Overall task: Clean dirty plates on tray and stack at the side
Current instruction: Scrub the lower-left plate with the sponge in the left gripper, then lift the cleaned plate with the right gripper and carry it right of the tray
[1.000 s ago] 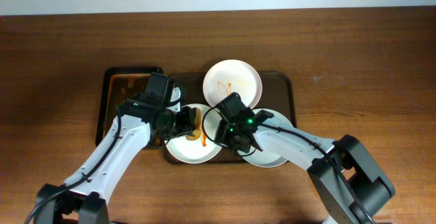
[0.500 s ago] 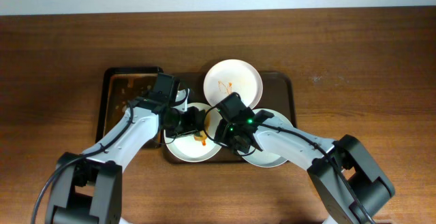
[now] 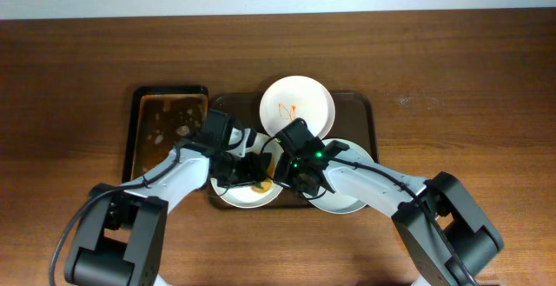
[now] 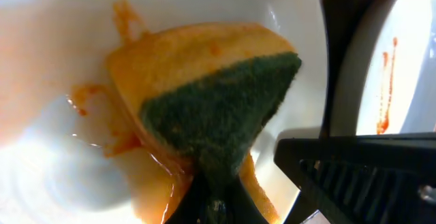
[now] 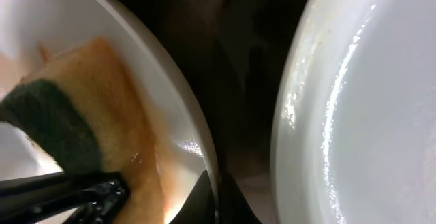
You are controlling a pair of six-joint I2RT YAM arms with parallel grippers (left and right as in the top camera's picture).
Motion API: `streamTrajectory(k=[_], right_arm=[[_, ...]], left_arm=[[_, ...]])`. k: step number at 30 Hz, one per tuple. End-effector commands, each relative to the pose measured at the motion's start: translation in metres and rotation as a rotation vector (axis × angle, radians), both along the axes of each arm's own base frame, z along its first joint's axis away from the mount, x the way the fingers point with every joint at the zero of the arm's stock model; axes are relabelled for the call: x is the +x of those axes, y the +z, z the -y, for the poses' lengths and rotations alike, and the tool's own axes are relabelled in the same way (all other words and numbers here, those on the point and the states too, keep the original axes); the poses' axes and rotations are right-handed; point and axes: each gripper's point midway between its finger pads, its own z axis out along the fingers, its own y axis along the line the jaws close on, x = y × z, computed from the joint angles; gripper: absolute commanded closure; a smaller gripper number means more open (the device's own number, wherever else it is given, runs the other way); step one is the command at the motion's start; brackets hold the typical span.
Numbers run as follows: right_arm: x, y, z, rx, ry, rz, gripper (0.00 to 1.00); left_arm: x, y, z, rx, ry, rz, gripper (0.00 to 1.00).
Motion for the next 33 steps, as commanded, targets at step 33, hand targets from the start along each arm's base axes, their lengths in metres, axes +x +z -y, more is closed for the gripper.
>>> streamTrajectory(k=[33], right_arm=[[0.023, 0.058, -0.015, -0.095, 0.542, 0.260, 0.96]], left_arm=[[0.026, 0.078, -0.126, 0.391, 0.373, 0.293, 1.00]])
